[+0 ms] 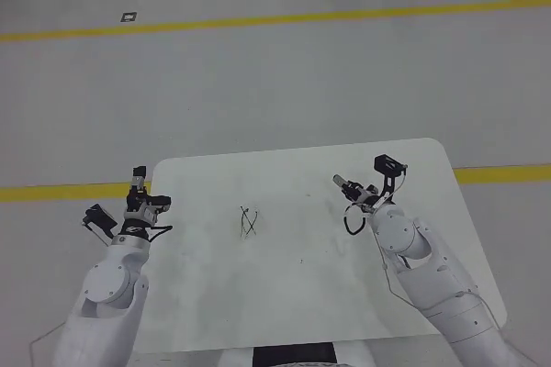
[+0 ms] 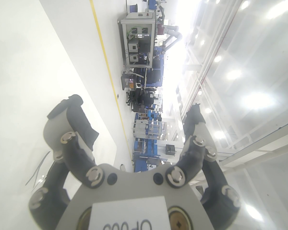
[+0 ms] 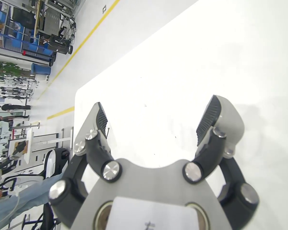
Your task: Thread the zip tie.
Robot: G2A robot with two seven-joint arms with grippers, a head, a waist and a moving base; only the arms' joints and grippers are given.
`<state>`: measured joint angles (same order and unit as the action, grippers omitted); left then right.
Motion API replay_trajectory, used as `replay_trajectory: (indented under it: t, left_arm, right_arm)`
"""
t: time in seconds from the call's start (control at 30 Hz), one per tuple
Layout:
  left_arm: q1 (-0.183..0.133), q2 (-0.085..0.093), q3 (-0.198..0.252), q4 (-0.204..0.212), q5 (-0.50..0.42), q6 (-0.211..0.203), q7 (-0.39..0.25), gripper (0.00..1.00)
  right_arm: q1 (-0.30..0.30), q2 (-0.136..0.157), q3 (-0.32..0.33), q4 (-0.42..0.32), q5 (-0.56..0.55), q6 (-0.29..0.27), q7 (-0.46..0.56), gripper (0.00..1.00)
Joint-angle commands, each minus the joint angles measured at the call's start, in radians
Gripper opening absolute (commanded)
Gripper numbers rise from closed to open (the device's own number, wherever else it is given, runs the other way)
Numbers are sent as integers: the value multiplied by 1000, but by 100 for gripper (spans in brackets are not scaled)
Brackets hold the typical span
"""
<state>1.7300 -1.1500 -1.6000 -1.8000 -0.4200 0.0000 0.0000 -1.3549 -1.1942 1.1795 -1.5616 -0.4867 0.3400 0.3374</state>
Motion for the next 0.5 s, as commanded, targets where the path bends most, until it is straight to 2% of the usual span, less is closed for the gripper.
replay_trajectory:
  t: [0.0, 0.27, 0.47]
  left_arm:
    - [0, 0, 0, 0, 0, 0, 0, 100]
    - [0, 0, 0, 0, 0, 0, 0, 100]
    - [0, 0, 0, 0, 0, 0, 0, 100]
  right_arm:
    - [0, 0, 0, 0, 0, 0, 0, 100]
    - [-1, 0, 12, 35, -30, 0, 8, 100]
    - [15, 6, -10, 49, -74, -38, 163, 100]
